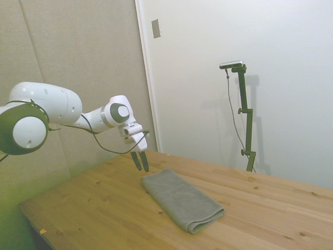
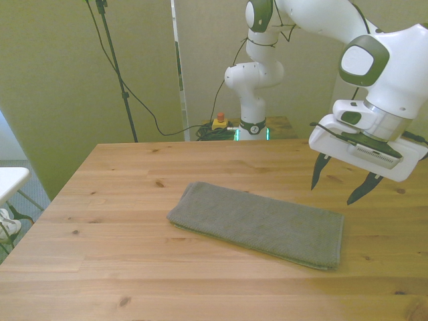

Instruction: Fold the towel

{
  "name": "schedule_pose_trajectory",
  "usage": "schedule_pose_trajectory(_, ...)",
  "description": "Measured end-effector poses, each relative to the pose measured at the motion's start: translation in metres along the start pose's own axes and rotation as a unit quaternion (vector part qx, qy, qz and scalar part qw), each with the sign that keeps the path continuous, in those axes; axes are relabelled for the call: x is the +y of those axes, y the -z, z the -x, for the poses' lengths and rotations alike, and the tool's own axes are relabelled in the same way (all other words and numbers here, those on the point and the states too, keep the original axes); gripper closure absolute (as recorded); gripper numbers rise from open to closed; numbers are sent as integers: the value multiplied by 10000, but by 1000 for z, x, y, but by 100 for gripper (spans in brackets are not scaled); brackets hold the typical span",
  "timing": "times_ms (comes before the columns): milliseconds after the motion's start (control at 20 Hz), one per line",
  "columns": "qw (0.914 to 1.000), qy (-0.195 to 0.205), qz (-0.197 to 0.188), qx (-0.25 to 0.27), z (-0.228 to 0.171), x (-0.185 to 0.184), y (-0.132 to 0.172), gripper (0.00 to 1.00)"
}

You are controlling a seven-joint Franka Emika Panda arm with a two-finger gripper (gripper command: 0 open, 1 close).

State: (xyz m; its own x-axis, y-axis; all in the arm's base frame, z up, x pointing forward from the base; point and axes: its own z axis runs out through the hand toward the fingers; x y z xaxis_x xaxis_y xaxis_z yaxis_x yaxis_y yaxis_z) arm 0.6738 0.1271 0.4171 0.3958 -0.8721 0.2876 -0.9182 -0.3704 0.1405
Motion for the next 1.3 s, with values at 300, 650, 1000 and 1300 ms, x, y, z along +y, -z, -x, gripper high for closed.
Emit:
schedule_pose_trajectory(300, 9987, -31, 353, 356, 4, -37, -13, 0)
schedule_pose_trajectory(650, 9973, -74, 288, 665, 18, -63, -9, 0)
schedule_pose_trajectory(1000, 9968, -86, 373, 702, 23, -76, -27, 0)
schedule_pose_trajectory(1300, 9961, -97, 523, 700, 24, -76, -34, 0)
